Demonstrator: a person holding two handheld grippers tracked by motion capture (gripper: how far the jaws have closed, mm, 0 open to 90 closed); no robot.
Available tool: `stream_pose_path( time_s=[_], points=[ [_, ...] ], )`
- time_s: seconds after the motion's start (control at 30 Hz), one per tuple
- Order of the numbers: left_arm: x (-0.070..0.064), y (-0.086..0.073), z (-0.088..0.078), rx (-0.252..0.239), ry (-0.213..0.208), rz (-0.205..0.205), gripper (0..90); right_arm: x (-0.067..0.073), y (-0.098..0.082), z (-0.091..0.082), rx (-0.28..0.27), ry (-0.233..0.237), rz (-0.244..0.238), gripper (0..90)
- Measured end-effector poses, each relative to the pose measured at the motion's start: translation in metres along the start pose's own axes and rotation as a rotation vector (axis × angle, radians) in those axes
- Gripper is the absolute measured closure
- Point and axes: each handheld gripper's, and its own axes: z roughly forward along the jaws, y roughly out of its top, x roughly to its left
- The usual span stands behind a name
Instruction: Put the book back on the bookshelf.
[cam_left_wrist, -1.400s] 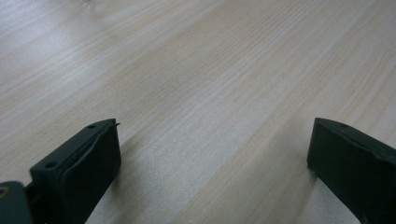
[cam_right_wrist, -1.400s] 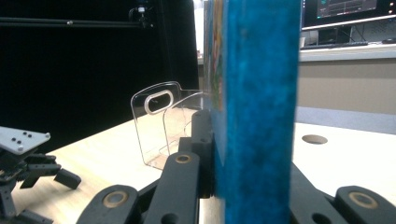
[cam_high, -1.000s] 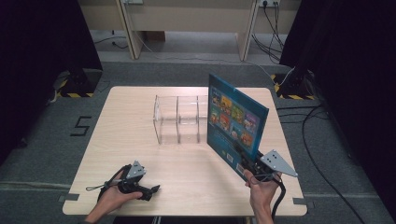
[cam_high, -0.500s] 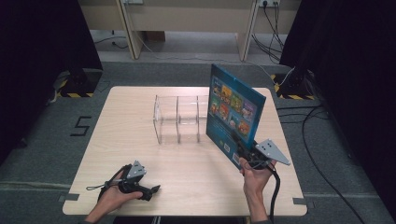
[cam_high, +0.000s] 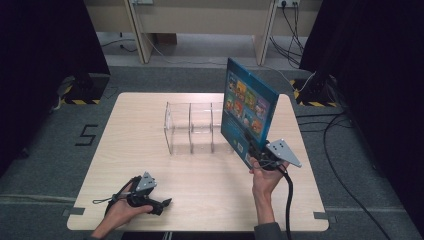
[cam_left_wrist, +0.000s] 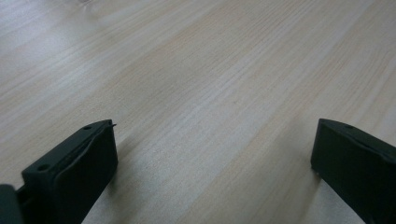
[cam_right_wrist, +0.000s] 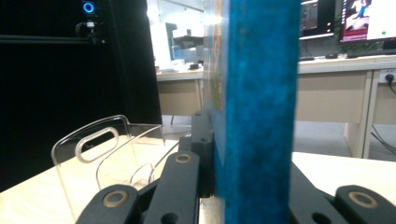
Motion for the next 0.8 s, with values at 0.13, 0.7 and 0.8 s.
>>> stream_pose_path(
  time_s=[0.13,0.7,0.8],
  points=[
    [0.0,0.0,0.0,0.0,-0.001,0.001,0.0,0.006,-0.004,0.011,-0.014,-0.014,0.001,83.3],
    [-0.001,0.0,0.0,0.001,-0.009,0.008,0.0,0.009,-0.017,0.037,-0.005,-0.059,-0.037,83.4],
    [-0.001,0.0,0.0,0.001,-0.01,0.011,0.0,0.007,-0.019,0.041,-0.011,-0.077,-0.036,83.3]
  ],
)
